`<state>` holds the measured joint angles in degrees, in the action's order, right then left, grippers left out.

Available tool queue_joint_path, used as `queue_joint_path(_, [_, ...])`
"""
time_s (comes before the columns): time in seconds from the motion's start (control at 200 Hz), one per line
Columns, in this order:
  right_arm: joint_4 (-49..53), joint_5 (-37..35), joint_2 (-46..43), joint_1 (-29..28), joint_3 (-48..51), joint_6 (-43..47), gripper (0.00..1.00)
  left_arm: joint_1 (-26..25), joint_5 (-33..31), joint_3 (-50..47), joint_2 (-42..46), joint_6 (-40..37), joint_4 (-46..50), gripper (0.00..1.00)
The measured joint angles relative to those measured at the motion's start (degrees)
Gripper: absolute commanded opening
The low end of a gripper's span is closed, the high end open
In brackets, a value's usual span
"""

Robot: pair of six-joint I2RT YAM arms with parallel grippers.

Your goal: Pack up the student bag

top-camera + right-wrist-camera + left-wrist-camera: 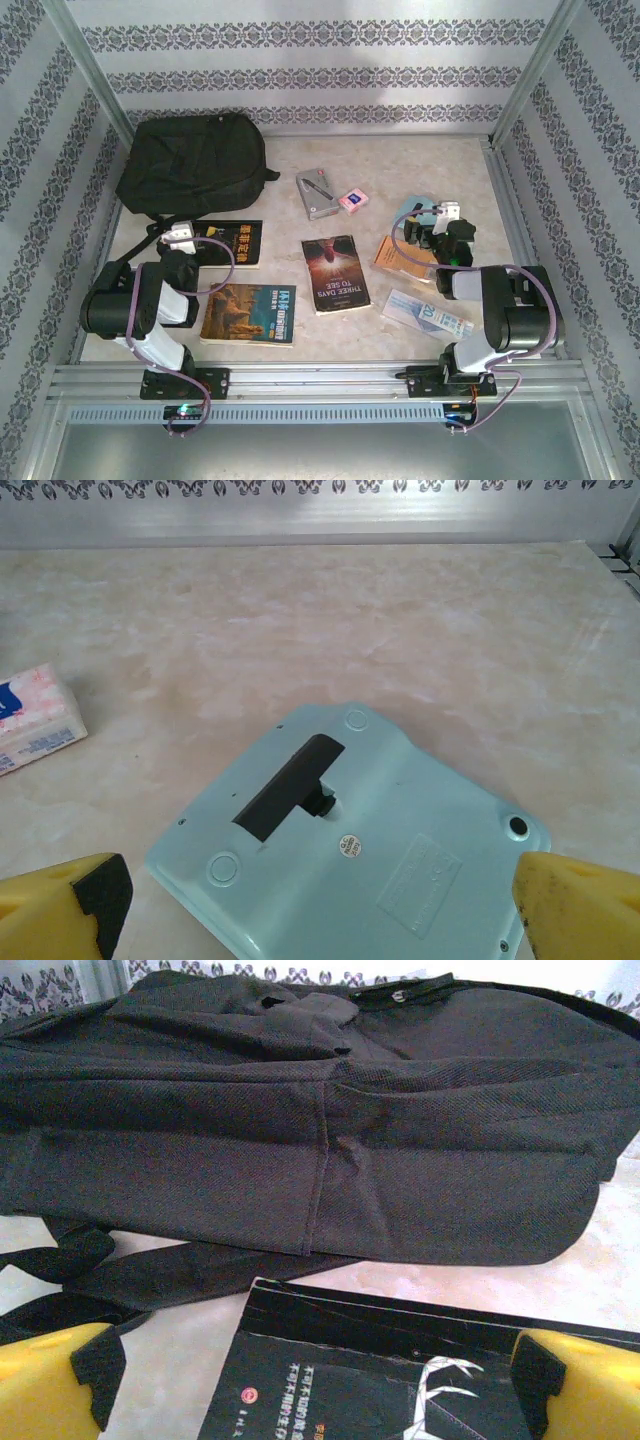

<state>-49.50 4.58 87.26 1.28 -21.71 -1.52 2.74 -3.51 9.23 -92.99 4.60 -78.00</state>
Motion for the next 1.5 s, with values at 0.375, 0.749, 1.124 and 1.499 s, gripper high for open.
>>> queue_joint_path(0.375, [0.0, 0.0, 0.0, 0.0, 0.0, 0.0, 0.98, 0.0, 0.4, 0.0, 0.0, 0.0, -0.1, 1.00])
queue_joint_path(0.749, [0.0, 0.0, 0.0, 0.0, 0.0, 0.0, 0.98, 0.0, 0.4, -0.1, 0.0, 0.2, -0.4, 1.00])
queue_joint_path(1.124, [0.0, 0.0, 0.0, 0.0, 0.0, 0.0, 0.98, 0.0, 0.3, -0.1, -0.2, 0.2, -0.8, 1.00])
queue_joint_path(1.499, [23.0, -10.4, -13.4, -14.0, -15.0, 3.3, 0.98, -12.3, -11.4, 16.0, 26.9, -3.4, 29.6, 1.00])
